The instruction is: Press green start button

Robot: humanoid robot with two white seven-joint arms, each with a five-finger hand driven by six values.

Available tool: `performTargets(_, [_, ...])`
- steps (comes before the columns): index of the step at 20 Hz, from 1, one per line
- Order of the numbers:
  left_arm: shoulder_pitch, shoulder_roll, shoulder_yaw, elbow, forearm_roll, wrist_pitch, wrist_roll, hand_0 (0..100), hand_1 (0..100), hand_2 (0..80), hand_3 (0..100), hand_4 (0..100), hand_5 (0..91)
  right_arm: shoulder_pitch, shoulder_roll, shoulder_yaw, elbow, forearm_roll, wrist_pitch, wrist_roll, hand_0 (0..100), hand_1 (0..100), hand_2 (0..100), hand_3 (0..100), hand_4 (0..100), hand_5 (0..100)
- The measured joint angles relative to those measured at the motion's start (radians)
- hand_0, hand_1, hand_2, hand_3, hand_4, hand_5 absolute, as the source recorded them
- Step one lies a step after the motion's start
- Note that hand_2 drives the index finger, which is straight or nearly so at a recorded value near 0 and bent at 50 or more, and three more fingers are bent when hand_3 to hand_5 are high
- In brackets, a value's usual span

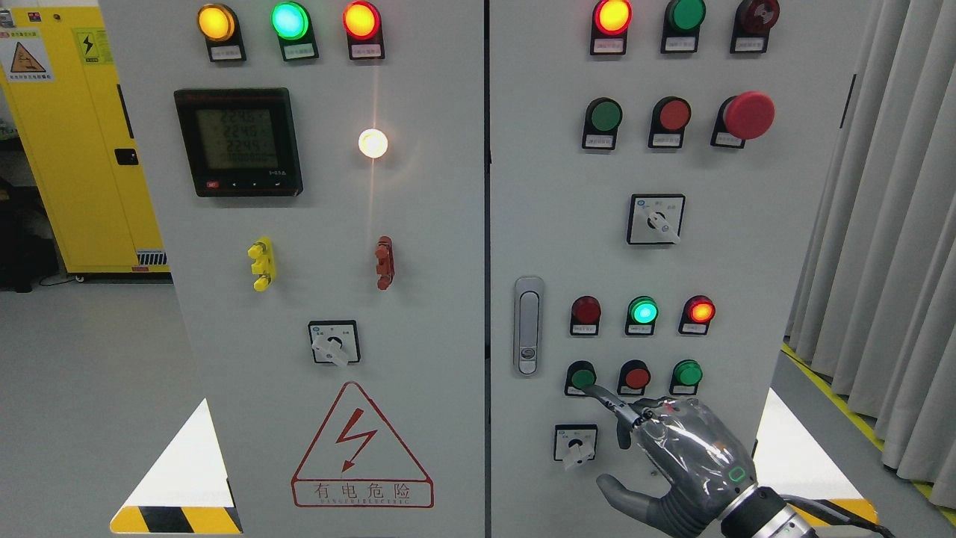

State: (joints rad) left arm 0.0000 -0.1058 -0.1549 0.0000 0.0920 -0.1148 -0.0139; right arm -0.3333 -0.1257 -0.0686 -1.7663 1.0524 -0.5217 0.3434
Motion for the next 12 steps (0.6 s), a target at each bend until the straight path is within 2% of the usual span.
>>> performTargets(12, [0.000,0.000,0.000,0.000,0.000,0.000,0.000,12,56,0.0,0,0,0.0,-0.026,0.000,0.008,0.037,0.001,0.033,-0.001,41,62,0,65,69,65])
